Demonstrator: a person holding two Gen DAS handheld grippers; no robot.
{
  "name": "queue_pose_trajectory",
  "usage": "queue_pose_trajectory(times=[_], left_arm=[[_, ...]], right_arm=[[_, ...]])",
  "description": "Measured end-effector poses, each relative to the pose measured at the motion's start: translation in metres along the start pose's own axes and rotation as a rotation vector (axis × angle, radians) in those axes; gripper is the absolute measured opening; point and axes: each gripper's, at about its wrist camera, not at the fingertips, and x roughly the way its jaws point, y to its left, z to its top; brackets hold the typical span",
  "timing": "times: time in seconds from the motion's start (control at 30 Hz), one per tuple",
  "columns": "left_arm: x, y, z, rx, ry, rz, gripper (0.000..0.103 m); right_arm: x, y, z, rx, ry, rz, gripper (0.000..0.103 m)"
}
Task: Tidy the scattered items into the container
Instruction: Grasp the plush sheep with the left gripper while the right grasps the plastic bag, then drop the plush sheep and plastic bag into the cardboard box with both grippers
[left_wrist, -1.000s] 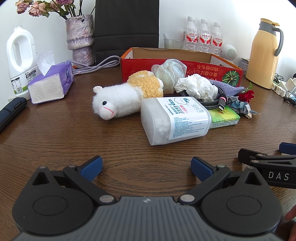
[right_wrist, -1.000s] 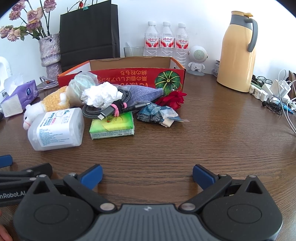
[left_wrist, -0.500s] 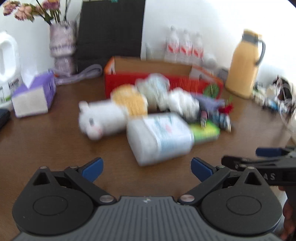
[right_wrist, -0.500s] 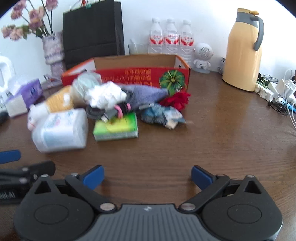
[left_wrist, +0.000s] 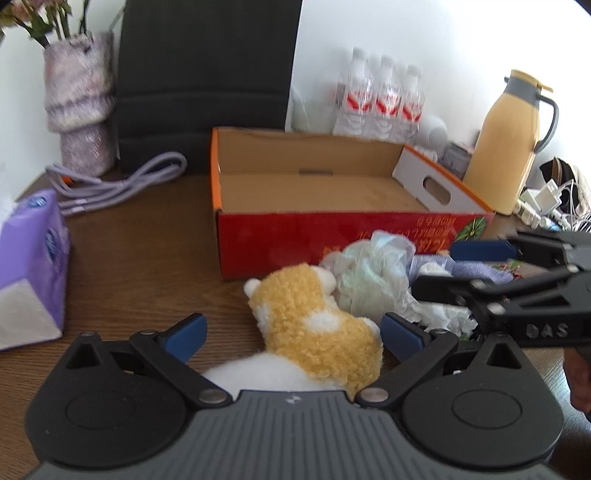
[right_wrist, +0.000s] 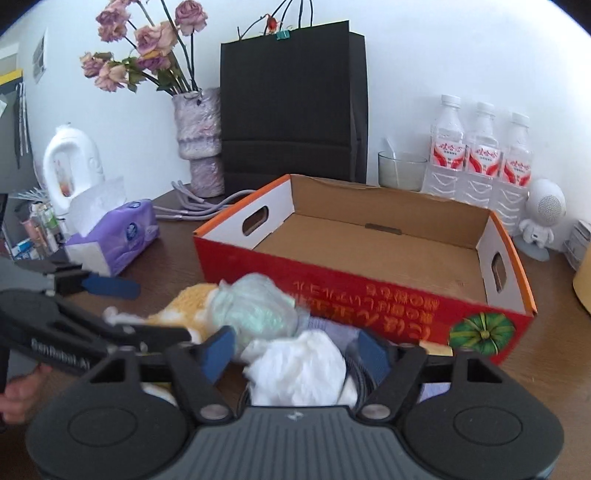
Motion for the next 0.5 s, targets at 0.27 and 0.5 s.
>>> queue_pose_trajectory(times=[0.27, 0.5], left_arm=[[0.003, 0.014, -0.008, 0.009, 0.045, -0.05, 0.069], [-0.044, 0.022, -0.002, -0.043, -0.068, 0.015, 0.063]], right_arm=[[0.042, 0.007, 0.021, 0.015, 0.093, 0.189, 0.067], [0.046, 0.009, 0.029, 0.14, 0.073, 0.263, 0.018]])
